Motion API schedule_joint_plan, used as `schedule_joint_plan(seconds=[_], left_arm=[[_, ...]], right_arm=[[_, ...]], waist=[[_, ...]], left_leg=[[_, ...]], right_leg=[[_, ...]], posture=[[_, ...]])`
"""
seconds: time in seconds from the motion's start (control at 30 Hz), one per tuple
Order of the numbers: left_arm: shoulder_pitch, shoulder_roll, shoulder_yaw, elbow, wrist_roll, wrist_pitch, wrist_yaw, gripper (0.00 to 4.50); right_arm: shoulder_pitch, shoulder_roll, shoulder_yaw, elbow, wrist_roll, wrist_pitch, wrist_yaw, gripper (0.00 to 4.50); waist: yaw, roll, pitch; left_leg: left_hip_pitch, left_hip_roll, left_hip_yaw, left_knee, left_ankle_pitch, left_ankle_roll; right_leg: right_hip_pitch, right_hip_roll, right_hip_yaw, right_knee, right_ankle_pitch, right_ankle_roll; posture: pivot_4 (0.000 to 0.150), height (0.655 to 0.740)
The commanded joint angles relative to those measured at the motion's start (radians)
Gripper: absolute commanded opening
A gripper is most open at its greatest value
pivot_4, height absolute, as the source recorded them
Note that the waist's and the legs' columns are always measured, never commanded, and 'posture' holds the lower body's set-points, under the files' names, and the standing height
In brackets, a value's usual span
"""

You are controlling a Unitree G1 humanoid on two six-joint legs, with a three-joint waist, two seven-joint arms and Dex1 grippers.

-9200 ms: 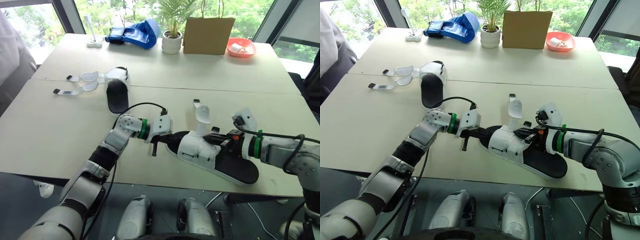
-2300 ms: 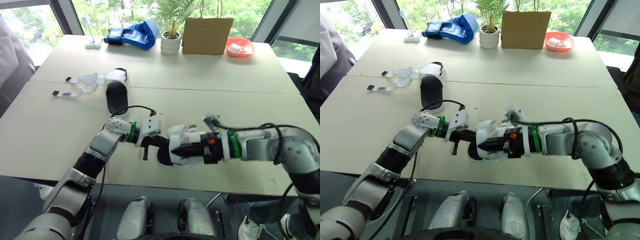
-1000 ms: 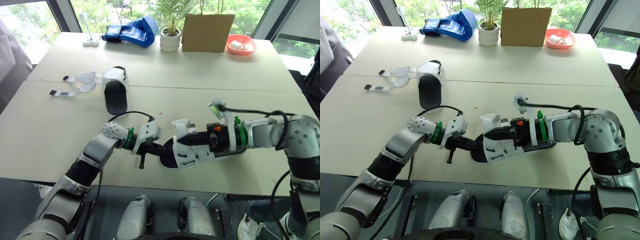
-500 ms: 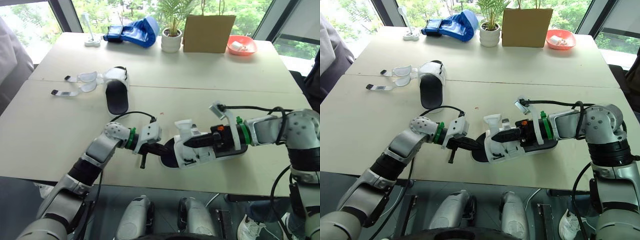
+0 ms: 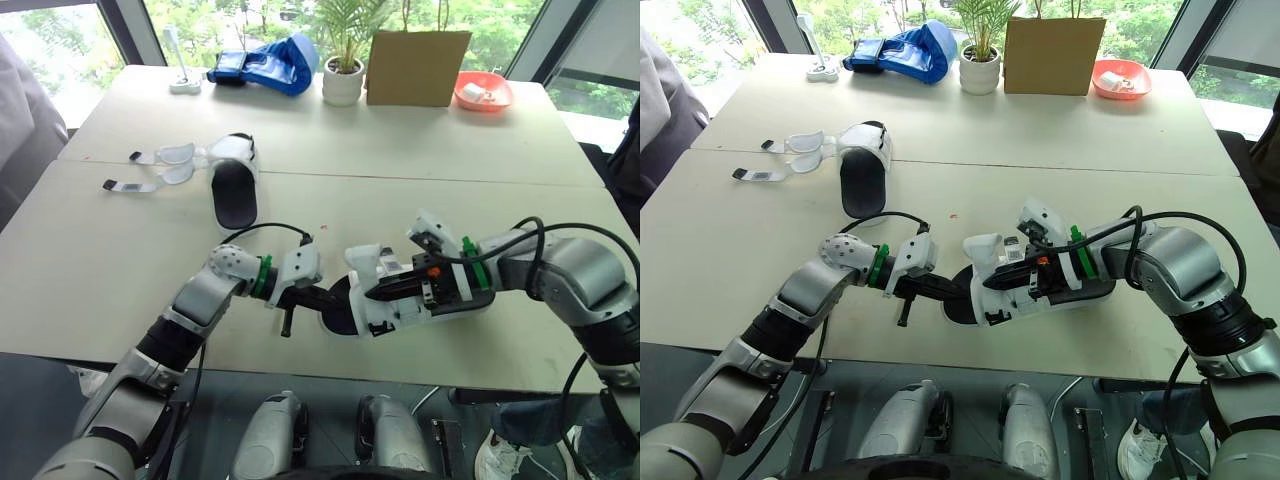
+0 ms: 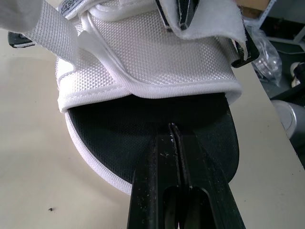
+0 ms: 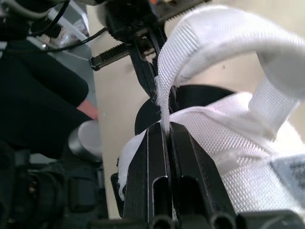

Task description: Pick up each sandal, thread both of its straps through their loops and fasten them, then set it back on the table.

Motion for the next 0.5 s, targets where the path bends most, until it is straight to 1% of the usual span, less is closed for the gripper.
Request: schedule_joint_plan(seconds=[0.03,0.13,0.3,0.5], left_arm=[[0.012,0.009,-0.007,0.026,0.043,0.024,0.037,0.0],[0.009,0.009,-0.004,0.033,0.042,0.023,0.037,0.0],[0.006,0.006,-0.003,0.04,0.042,0.021,0.039,0.0],[0.005,0.002,0.0,0.036,0.04,0.027,0.046,0.0]], right_arm=[[-0.027,-0.002,0.029,-0.021,-0.092,-0.13,0.115,0.05],[-0.045,-0.012,0.052,-0.018,-0.15,-0.194,0.201,0.05],[-0.093,-0.015,0.1,0.012,-0.237,-0.244,0.31,0.05],[-0.14,0.007,0.172,0.107,-0.384,-0.314,0.358,0.05]], waist=[[-0.001,0.0,0.0],[-0.001,0.0,0.0],[-0.001,0.0,0.0],[0.0,0.0,0.0]], left_leg=[[0.0,0.0,0.0,0.0,0.0,0.0],[0.0,0.0,0.0,0.0,0.0,0.0],[0.003,0.0,0.0,0.0,0.0,0.0],[0.004,0.0,-0.001,0.0,0.0,-0.001]], right_leg=[[0.0,0.0,0.0,0.0,0.0,0.0],[0.001,0.001,0.0,0.0,0.0,0.0],[0.003,0.001,0.0,0.0,0.0,0.0],[0.005,0.0,0.0,-0.001,0.0,0.0]], posture=[[0.15,0.7214],[0.15,0.7214],[0.15,0.7214],[0.15,0.7214]])
